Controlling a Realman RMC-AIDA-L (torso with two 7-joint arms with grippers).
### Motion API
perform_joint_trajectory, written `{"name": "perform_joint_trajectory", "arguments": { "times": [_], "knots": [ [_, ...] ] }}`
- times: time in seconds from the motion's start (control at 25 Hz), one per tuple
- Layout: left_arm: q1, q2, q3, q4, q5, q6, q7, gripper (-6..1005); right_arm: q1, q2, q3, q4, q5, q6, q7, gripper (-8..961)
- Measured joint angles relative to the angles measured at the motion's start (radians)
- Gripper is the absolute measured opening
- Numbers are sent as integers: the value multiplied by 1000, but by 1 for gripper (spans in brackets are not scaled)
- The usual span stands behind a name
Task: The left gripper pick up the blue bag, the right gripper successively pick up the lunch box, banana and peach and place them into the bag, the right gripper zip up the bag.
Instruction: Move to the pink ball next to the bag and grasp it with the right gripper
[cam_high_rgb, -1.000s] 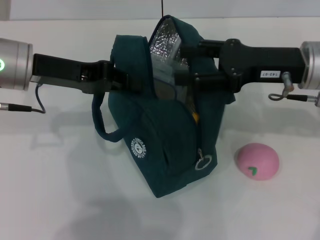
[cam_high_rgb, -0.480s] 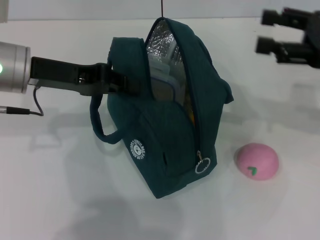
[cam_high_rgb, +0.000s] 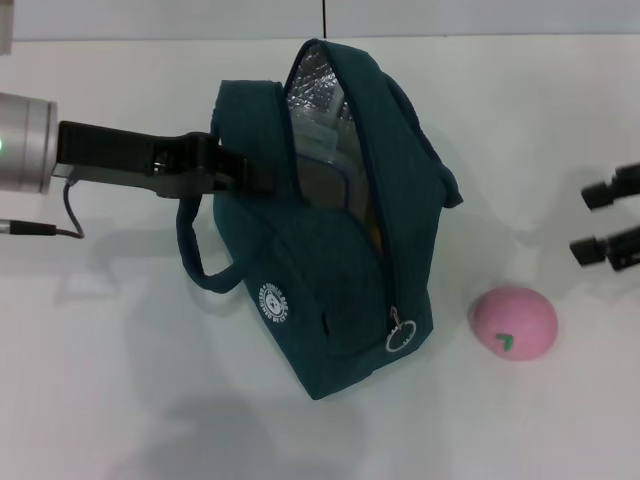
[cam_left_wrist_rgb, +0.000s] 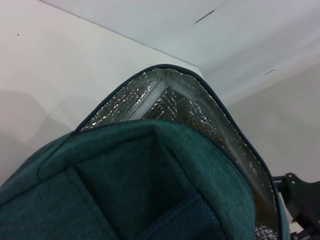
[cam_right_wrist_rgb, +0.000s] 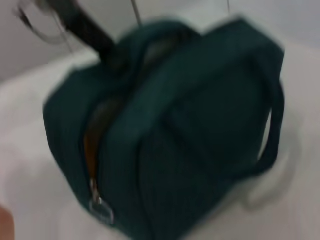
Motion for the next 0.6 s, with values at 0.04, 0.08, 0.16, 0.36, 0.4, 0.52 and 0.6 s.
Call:
{"name": "perform_joint_trajectory", "arguments": {
  "times": [0.04, 0.08, 0.16, 0.36, 0.4, 0.52, 0.6],
  "knots": [
    [-1, 1, 0, 0, 0, 0, 0, 31, 7, 11, -1, -22, -36, -10, 22, 813],
    [-2, 1, 0, 0, 0, 0, 0, 31, 15, 27, -6, -40, -72, -22, 45, 813],
    [-5, 2, 0, 0, 0, 0, 0, 32, 33, 55, -34, -71, -132, -39, 90, 813],
    [-9, 0, 0, 0, 0, 0, -2, 32, 75, 94, -211, -108, -262, -29, 179, 812],
    [-10, -1, 0, 0, 0, 0, -1, 32, 79, 95, -239, -107, -269, -15, 190, 811],
    [-13, -2, 0, 0, 0, 0, -1, 31, 86, 95, -305, -105, -278, 44, 219, 810],
    [-13, -1, 0, 0, 0, 0, -1, 31, 88, 95, -329, -103, -281, 73, 223, 809]
  ]
}}
